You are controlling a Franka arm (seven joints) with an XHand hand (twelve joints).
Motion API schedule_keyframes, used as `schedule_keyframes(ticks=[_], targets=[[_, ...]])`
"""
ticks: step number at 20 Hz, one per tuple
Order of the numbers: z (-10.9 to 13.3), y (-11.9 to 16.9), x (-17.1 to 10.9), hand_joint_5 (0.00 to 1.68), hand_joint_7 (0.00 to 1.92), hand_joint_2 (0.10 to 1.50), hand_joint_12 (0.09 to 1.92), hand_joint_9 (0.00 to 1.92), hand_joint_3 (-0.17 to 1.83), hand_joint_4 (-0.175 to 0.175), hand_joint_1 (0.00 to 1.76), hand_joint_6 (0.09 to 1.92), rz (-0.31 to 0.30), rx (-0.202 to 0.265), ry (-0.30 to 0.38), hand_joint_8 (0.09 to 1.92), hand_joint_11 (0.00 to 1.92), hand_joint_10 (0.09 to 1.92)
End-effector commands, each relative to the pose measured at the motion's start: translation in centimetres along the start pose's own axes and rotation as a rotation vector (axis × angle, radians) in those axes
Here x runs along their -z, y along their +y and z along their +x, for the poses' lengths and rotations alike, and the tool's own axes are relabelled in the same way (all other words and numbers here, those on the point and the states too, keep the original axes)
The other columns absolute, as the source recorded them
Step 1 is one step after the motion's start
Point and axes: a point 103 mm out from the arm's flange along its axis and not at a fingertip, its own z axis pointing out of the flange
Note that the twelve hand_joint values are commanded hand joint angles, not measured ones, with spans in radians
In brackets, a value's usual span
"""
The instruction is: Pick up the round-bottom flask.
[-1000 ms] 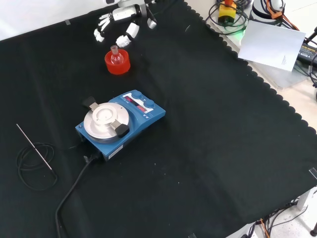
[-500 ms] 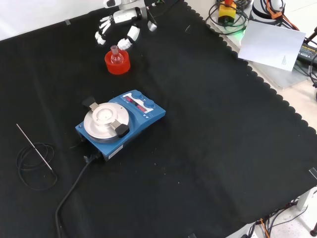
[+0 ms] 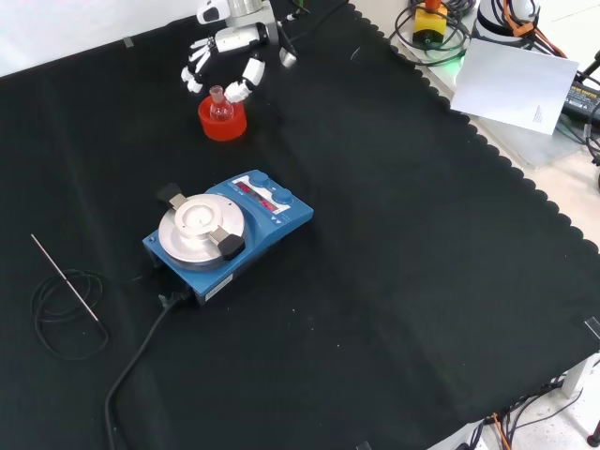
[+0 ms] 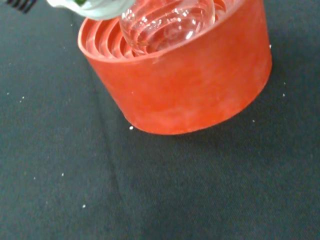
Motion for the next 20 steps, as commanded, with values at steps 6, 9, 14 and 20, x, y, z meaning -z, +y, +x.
schedule_keyframes(ticks=[6,9,14,20], targets=[[0.41,0.53,-0.59,0.71,0.30,0.71,1.33,0.45,0.70,-0.048,0.83,0.11,-0.031,0.008,-0.008,0.53,0.00,0.61],[0.42,0.57,-0.57,0.74,0.32,0.71,1.33,0.46,0.70,-0.050,0.84,0.18,-0.039,0.009,-0.013,0.53,0.02,0.60],[0.36,0.61,-0.66,0.67,0.33,0.72,1.34,0.48,0.71,-0.054,0.85,0.70,-0.052,0.006,-0.018,0.54,0.03,0.60],[0.57,0.69,-0.69,0.78,0.37,0.76,1.34,0.52,0.71,-0.062,0.86,0.87,-0.076,0.007,-0.037,0.56,0.07,0.61]])
